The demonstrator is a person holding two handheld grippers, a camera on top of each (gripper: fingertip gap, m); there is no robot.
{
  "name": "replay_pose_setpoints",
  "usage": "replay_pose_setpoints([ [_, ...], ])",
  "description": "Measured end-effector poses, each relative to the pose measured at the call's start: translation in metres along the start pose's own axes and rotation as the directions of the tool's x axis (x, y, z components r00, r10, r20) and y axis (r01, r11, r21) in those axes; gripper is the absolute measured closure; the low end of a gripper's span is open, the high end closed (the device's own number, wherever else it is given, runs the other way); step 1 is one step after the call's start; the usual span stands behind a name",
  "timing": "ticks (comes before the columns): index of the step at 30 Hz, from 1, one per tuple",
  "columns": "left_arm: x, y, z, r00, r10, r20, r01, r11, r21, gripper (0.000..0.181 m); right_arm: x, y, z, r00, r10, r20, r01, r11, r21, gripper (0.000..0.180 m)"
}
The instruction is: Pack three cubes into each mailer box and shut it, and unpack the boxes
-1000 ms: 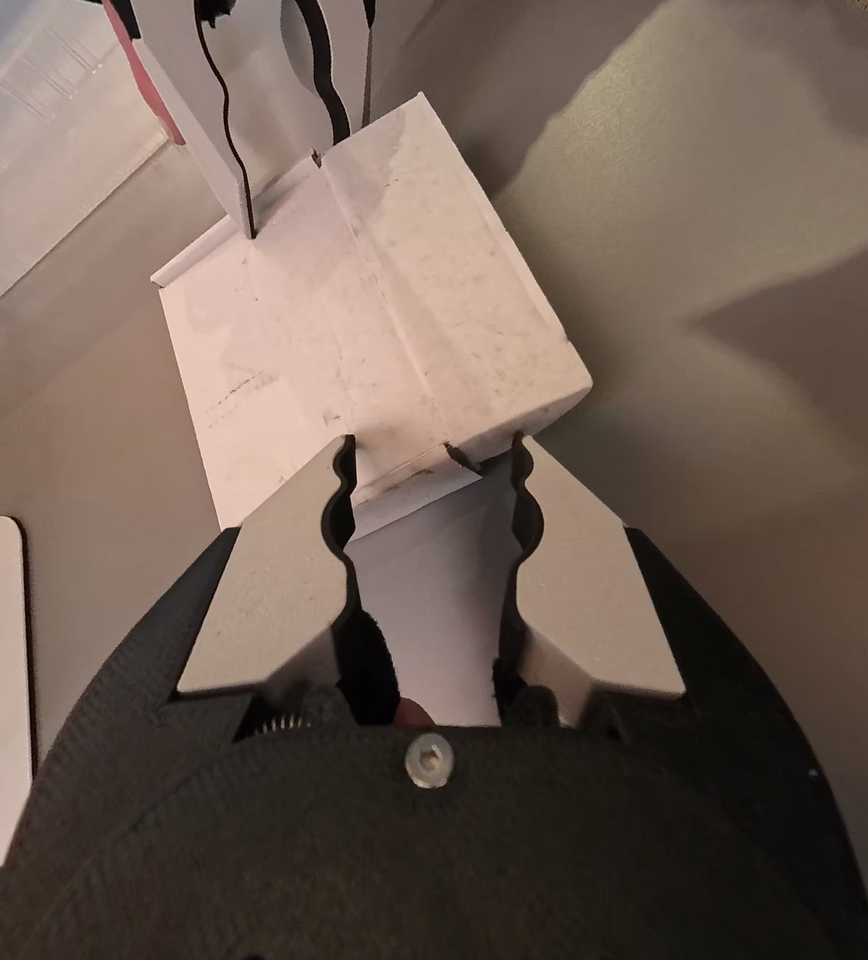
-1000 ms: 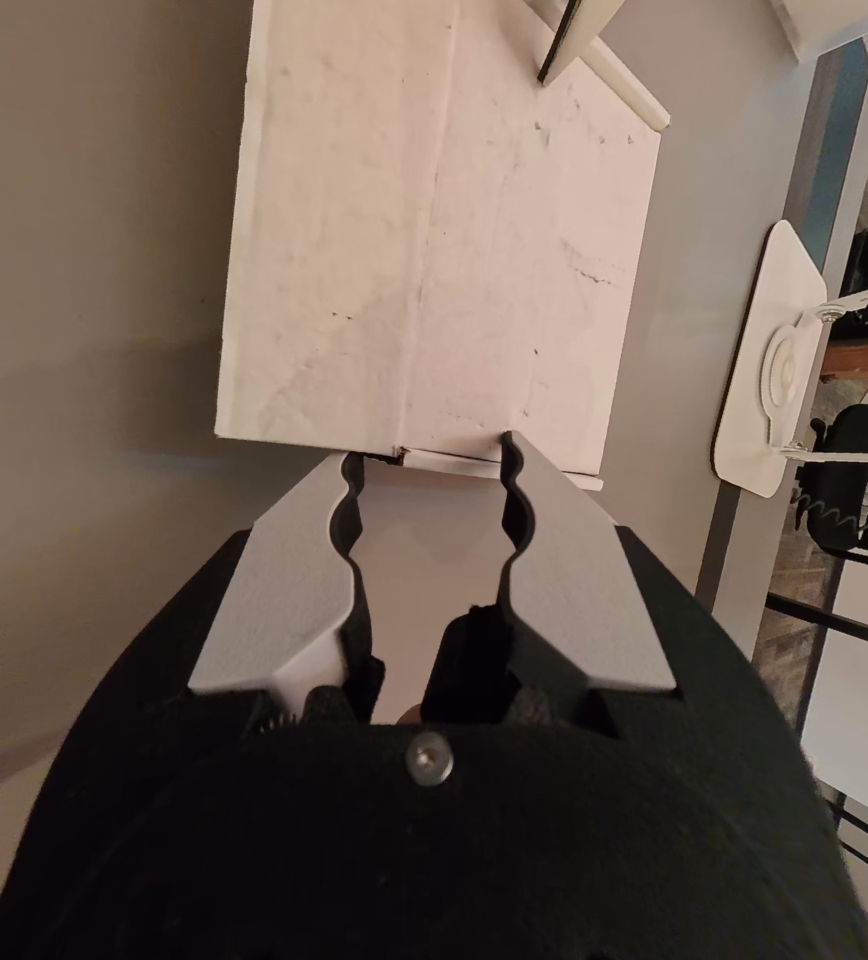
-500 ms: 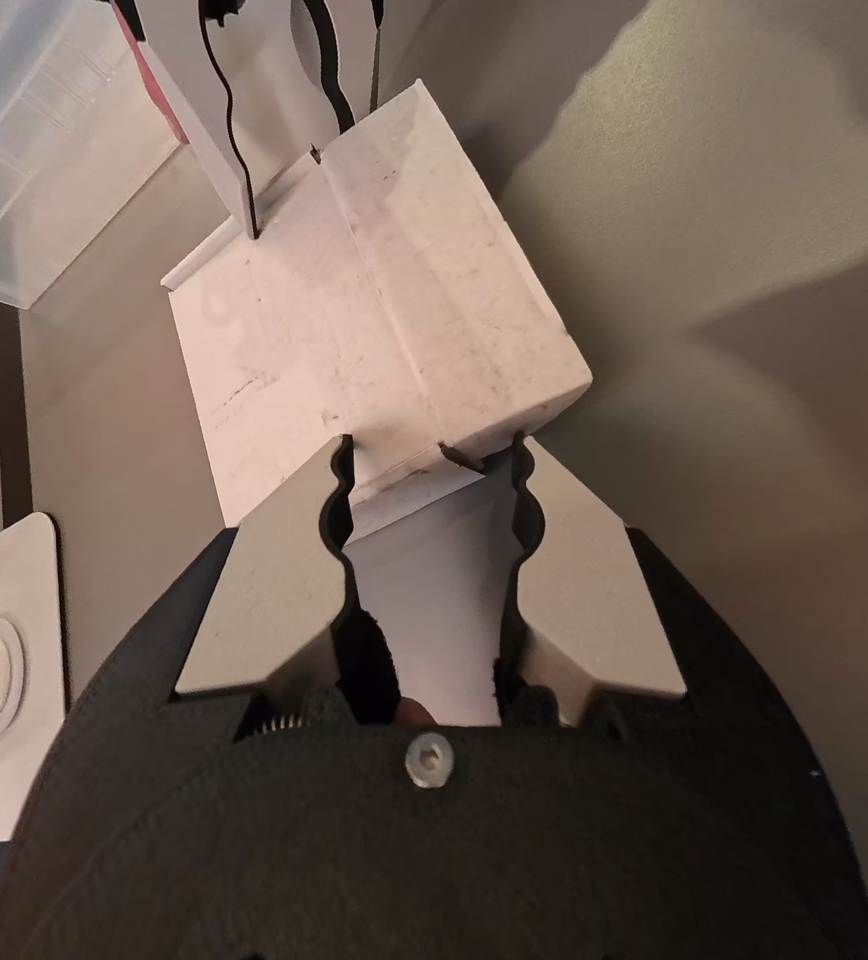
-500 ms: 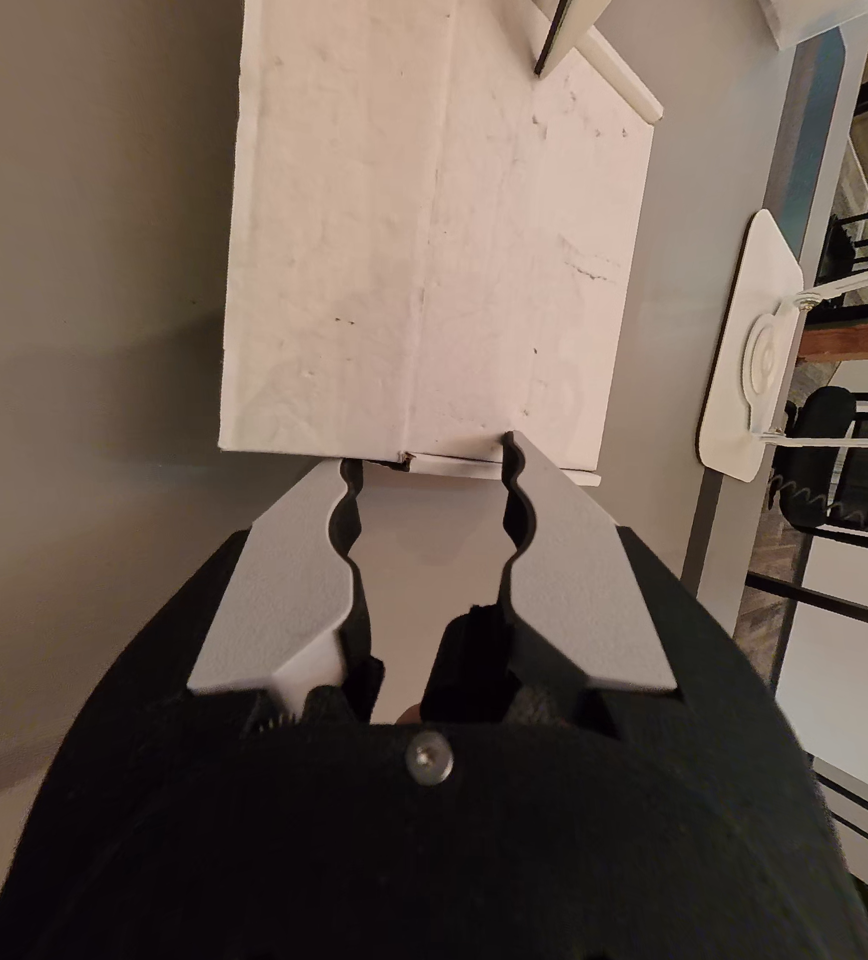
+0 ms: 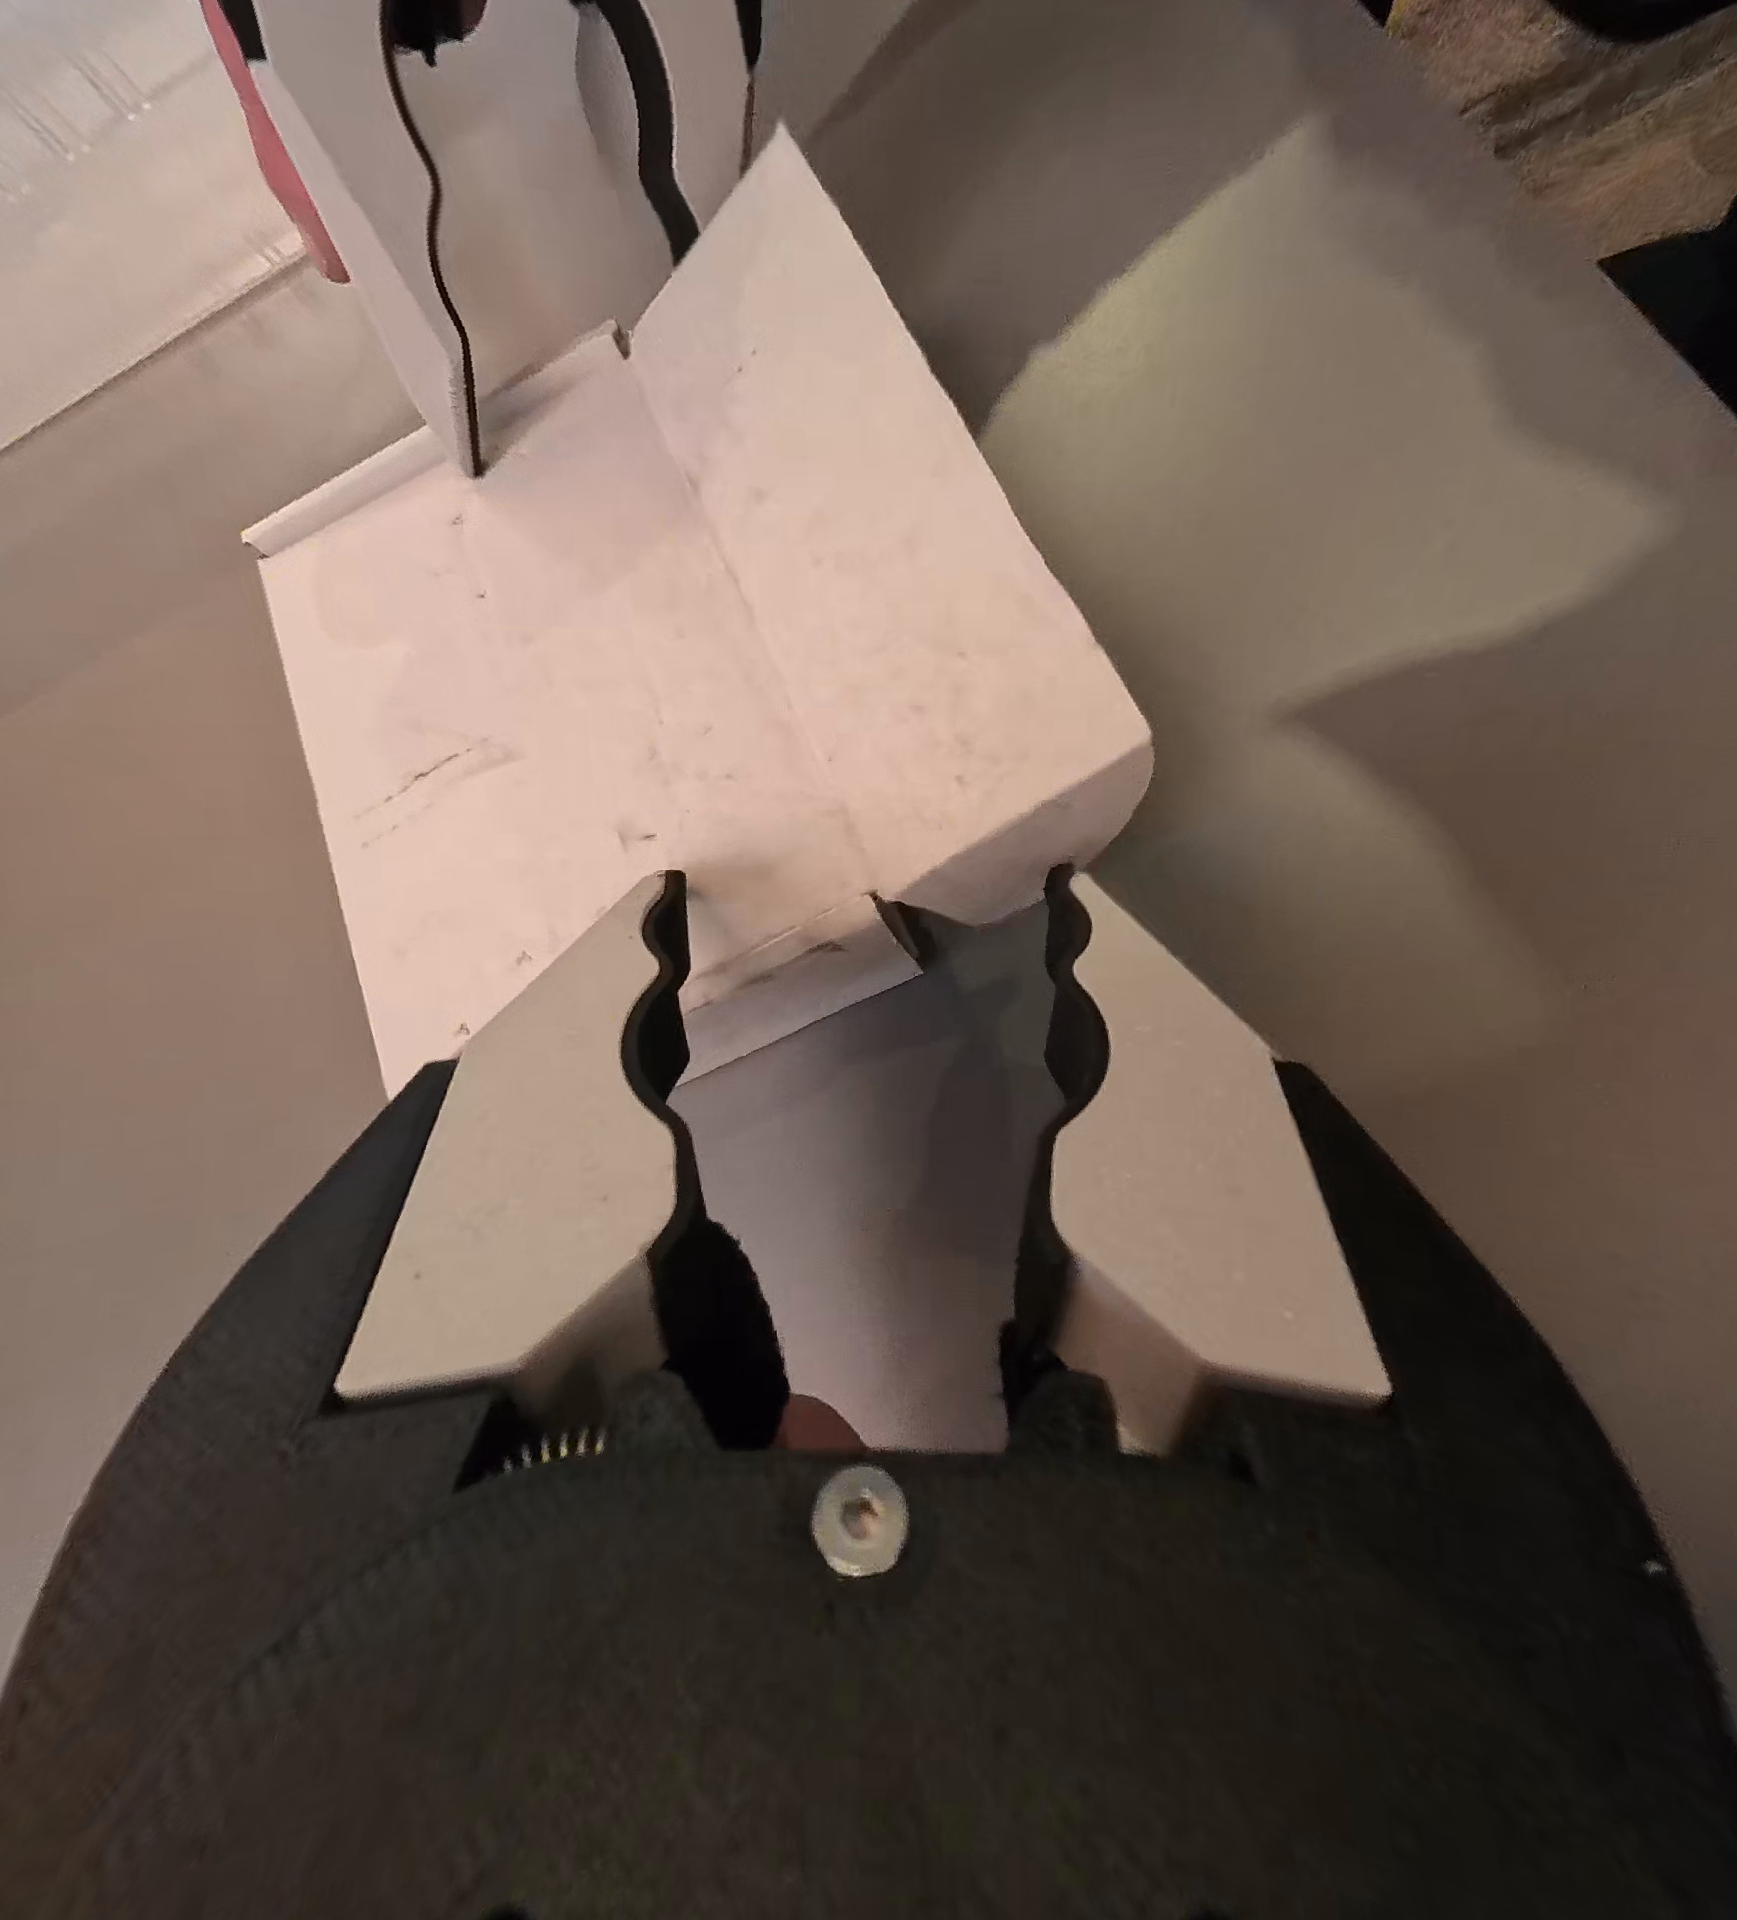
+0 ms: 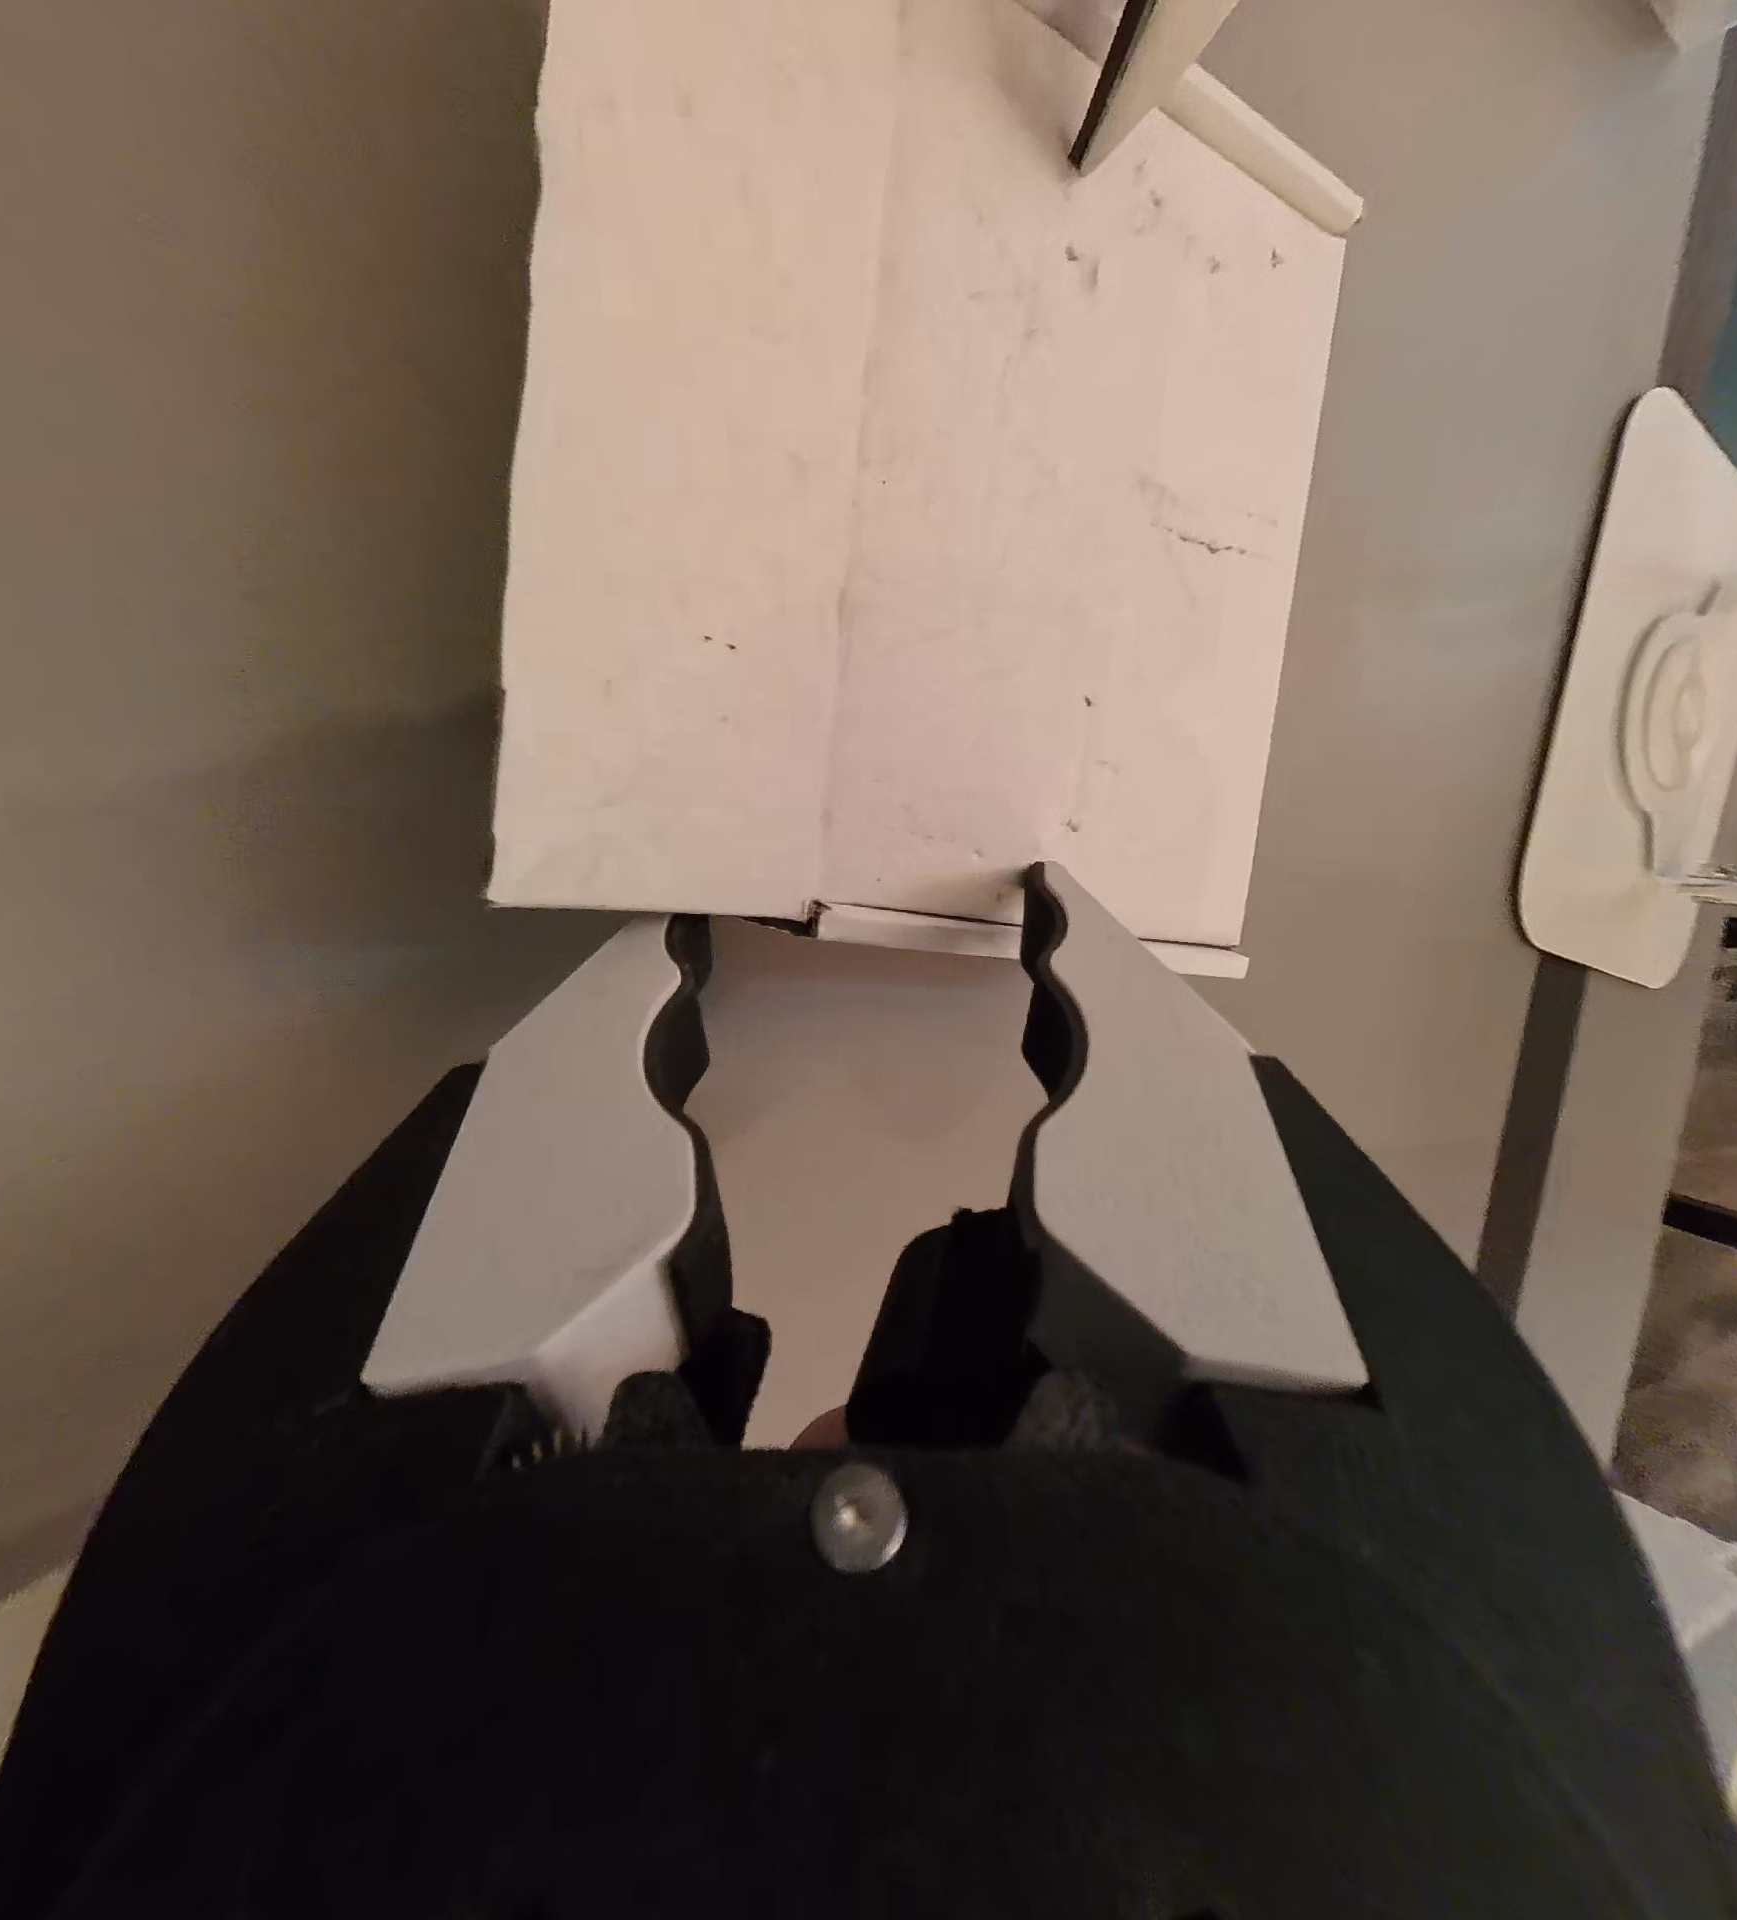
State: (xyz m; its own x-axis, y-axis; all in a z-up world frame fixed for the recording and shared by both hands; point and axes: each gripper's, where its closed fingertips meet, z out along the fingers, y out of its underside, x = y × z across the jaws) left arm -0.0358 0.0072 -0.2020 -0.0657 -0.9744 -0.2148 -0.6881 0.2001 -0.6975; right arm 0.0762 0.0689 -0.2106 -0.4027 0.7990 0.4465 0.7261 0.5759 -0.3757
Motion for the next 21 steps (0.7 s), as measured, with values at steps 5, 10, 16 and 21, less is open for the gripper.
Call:
replay_pose_setpoints([
  [5,-0.0014,0.0003,-0.0005,1.0,0.006,-0.008,-0.006,1.0,-0.011,0.116,-0.0029,-0.0007,-0.0032,0.996,0.012,0.093,-0.013,1.0,0.018,0.116],
  [10,-0.0031,-0.0001,-0.0015,0.999,-0.003,-0.033,0.003,1.0,-0.005,0.119,-0.0033,-0.0004,-0.0059,0.987,0.001,0.16,-0.007,0.999,0.034,0.116],
  [16,-0.0058,-0.0007,-0.0023,0.998,-0.013,-0.059,0.013,1.0,-0.015,0.123,-0.003,-0.0011,-0.0091,0.969,0.008,0.247,-0.006,1.0,-0.009,0.117],
  [21,-0.0062,-0.0017,-0.0019,0.998,-0.04,-0.053,0.039,0.999,-0.025,0.124,-0.0036,-0.0026,-0.0099,0.962,0.058,0.267,-0.057,0.998,-0.01,0.116],
])
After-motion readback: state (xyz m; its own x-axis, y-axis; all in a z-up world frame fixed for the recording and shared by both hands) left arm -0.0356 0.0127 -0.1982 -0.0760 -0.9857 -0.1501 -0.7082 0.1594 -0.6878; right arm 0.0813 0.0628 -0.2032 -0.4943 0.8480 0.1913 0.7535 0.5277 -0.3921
